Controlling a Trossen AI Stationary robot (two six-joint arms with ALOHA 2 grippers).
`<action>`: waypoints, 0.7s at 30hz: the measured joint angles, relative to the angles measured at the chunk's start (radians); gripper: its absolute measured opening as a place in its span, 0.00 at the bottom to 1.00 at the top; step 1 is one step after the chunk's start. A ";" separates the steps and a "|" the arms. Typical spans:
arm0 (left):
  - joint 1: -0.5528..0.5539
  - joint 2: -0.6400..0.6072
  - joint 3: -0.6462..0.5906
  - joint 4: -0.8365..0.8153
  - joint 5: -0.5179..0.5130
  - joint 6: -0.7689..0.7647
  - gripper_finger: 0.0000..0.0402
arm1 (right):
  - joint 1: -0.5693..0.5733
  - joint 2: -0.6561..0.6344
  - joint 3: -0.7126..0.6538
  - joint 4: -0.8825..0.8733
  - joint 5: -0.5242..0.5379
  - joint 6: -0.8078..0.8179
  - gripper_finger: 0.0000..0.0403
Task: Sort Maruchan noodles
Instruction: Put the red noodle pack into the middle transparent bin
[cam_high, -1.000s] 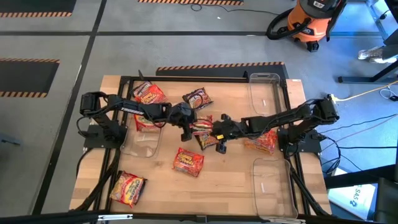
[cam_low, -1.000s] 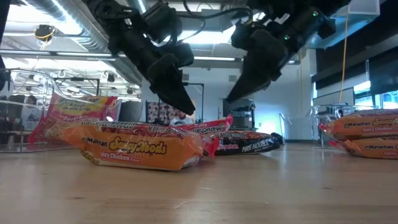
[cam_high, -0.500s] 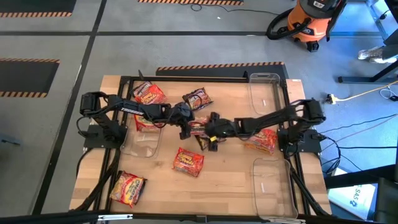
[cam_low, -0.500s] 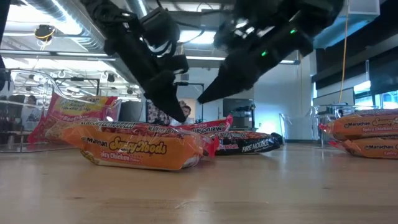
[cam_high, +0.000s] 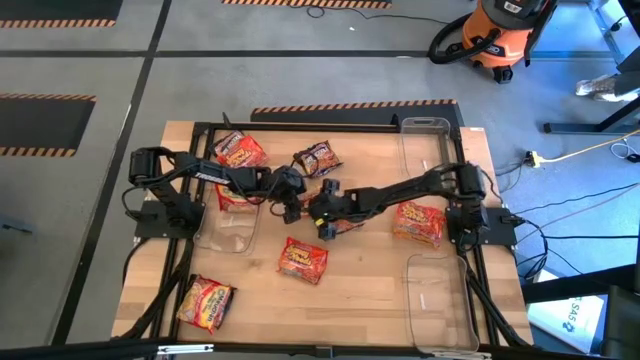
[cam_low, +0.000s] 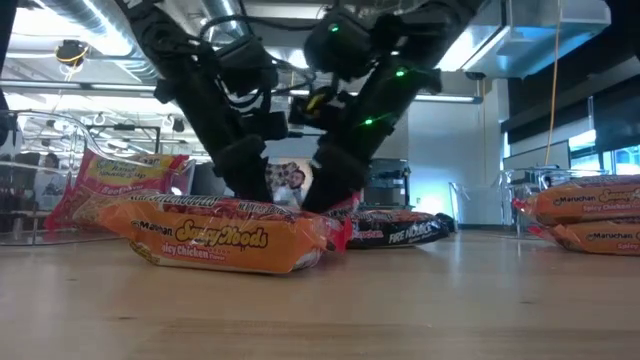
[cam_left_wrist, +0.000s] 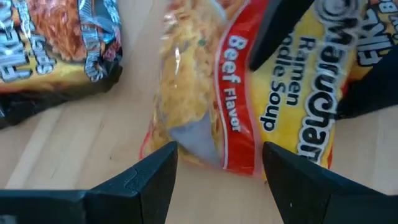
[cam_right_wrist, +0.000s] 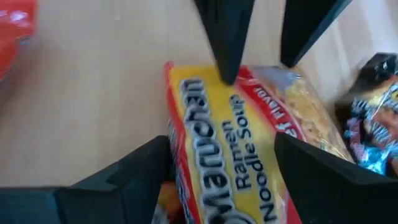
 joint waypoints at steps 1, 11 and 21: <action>0.000 0.000 -0.002 0.000 0.000 -0.003 0.57 | 0.000 0.012 0.016 -0.029 0.012 -0.009 0.68; -0.011 0.000 -0.009 0.018 0.002 -0.010 0.57 | -0.001 0.050 0.031 -0.089 0.182 -0.154 0.58; -0.041 0.000 -0.009 0.058 0.053 -0.010 0.57 | -0.001 0.051 0.030 -0.096 0.200 -0.180 0.33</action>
